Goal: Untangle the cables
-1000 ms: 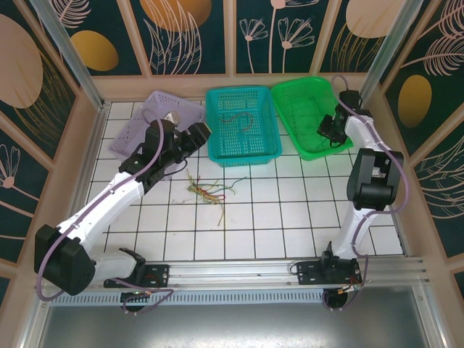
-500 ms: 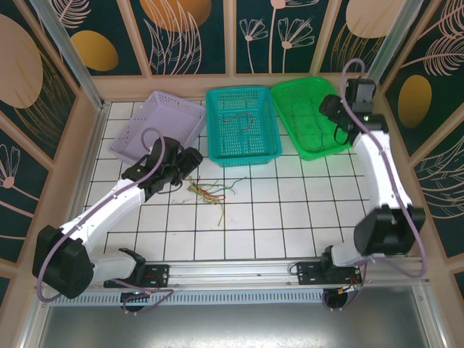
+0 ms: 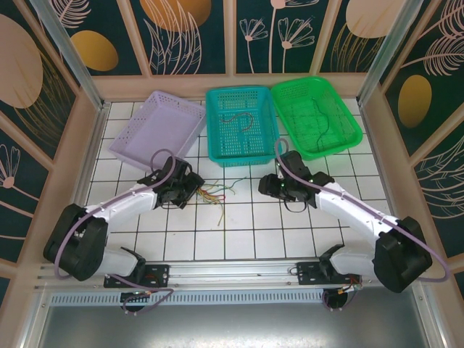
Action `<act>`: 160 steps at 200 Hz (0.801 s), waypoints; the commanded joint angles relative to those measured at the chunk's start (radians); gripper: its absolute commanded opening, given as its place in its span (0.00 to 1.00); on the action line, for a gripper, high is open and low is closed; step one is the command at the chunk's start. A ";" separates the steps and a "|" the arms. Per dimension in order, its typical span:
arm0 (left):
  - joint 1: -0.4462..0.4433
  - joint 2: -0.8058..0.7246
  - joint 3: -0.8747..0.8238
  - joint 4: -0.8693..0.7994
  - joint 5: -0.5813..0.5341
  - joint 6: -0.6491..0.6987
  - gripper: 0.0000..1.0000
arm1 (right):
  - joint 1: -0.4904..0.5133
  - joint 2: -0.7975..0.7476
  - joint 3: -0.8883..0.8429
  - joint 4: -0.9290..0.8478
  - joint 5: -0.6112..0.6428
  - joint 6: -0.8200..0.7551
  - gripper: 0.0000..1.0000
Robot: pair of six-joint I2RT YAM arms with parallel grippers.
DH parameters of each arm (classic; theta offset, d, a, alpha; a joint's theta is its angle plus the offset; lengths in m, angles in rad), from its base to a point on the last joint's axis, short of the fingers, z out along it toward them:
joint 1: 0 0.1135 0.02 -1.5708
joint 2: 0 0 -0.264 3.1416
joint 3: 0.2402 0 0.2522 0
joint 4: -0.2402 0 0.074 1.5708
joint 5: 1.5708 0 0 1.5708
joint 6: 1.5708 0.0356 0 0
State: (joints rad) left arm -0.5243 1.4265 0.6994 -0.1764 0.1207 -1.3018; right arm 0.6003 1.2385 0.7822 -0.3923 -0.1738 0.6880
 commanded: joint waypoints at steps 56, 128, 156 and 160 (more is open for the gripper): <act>-0.111 0.026 -0.049 0.126 -0.038 0.013 0.00 | -0.014 0.044 -0.025 0.089 -0.128 0.169 0.47; -0.164 -0.210 -0.200 0.421 0.059 0.224 0.00 | 0.006 0.075 0.030 0.087 -0.182 0.027 0.42; -0.164 -0.220 -0.184 0.448 0.086 0.336 0.00 | 0.049 0.132 0.133 0.049 -0.191 -0.119 0.42; -0.164 -0.216 -0.178 0.445 0.090 0.349 0.00 | 0.053 0.140 0.146 0.041 -0.193 -0.137 0.42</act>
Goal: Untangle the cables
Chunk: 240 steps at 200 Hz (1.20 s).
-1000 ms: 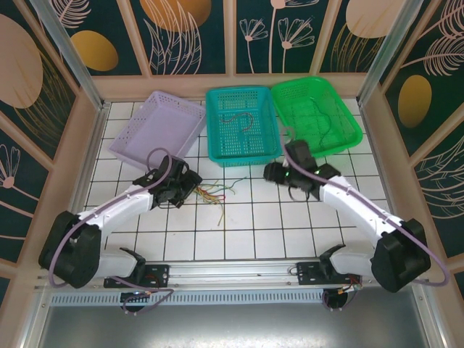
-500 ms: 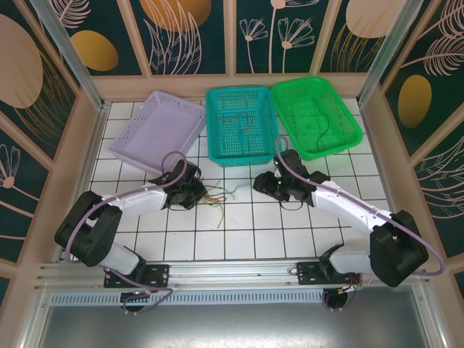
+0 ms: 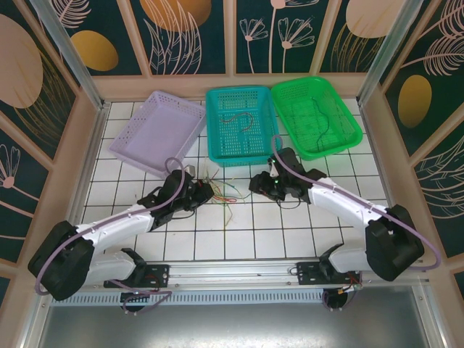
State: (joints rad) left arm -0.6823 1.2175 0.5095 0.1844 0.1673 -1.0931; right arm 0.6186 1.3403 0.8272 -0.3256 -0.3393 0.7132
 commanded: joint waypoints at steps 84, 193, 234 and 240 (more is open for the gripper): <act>-0.006 0.026 0.077 0.086 0.140 0.283 0.00 | 0.098 0.109 0.253 -0.065 0.065 -0.271 0.36; -0.006 0.080 0.174 0.015 0.192 0.421 0.00 | 0.102 0.187 0.315 -0.108 0.032 -0.375 0.36; -0.006 0.092 0.185 0.015 0.204 0.421 0.00 | 0.086 0.209 0.311 -0.074 0.036 -0.350 0.21; -0.006 0.092 0.185 0.012 0.201 0.421 0.00 | 0.083 0.208 0.311 -0.072 0.034 -0.347 0.16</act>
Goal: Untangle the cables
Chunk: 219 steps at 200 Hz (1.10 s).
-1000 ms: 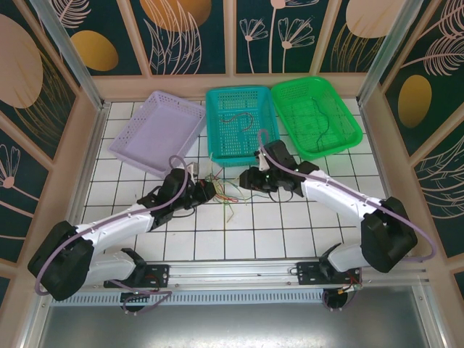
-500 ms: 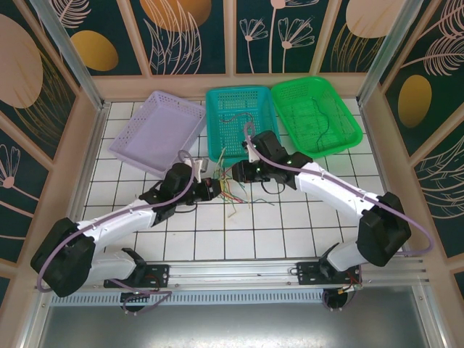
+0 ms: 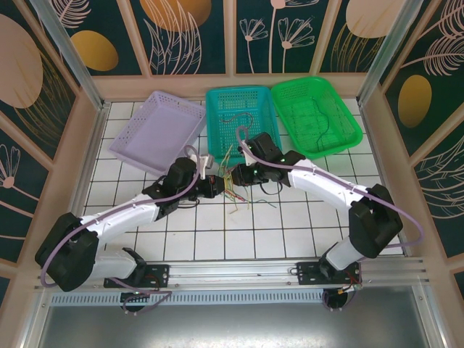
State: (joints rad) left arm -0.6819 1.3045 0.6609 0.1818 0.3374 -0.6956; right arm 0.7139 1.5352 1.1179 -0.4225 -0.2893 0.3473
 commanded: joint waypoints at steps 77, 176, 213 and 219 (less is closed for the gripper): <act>-0.006 0.004 0.100 -0.253 -0.261 -0.031 0.08 | -0.077 -0.098 -0.070 -0.005 -0.009 0.014 0.00; -0.006 -0.002 0.079 -0.253 -0.299 -0.115 0.08 | -0.077 -0.168 -0.139 -0.003 -0.068 0.024 0.00; -0.006 -0.011 0.060 -0.141 -0.186 -0.126 0.25 | -0.077 -0.183 -0.152 0.000 -0.068 0.025 0.00; -0.007 -0.012 0.053 -0.108 -0.151 -0.129 0.30 | -0.077 -0.184 -0.152 0.000 -0.071 0.026 0.00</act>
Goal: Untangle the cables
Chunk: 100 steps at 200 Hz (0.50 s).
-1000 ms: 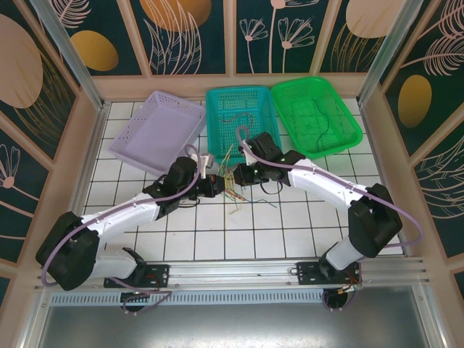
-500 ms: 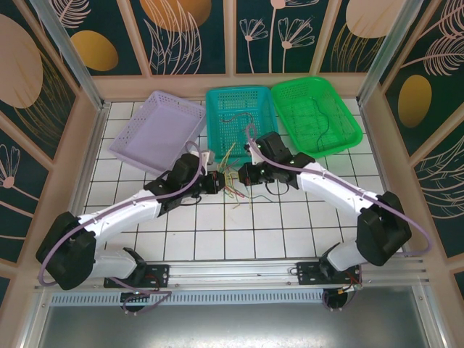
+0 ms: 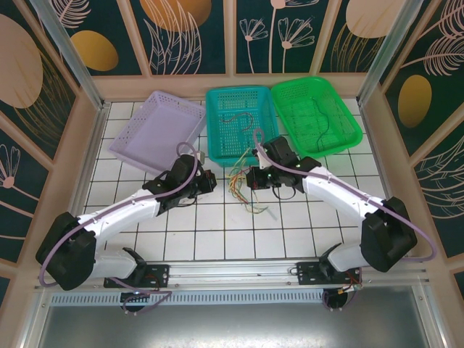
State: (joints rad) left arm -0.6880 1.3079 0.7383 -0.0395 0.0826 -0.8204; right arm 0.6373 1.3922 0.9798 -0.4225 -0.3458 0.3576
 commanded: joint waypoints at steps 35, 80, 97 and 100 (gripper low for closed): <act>0.000 -0.011 -0.006 0.133 0.137 -0.030 0.44 | 0.001 -0.046 -0.015 -0.001 -0.025 0.017 0.00; 0.001 0.002 0.019 0.138 0.123 -0.258 0.49 | 0.001 -0.040 -0.025 0.001 -0.010 0.024 0.00; 0.000 -0.008 0.012 0.159 0.123 -0.310 0.53 | -0.001 -0.027 -0.021 0.000 -0.004 0.027 0.00; -0.001 -0.014 0.007 0.174 0.129 -0.307 0.55 | -0.001 -0.026 -0.021 0.002 -0.004 0.028 0.00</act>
State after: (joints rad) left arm -0.6872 1.3079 0.7334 0.0708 0.1875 -1.0115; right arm 0.6373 1.3746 0.9657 -0.4229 -0.3485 0.3729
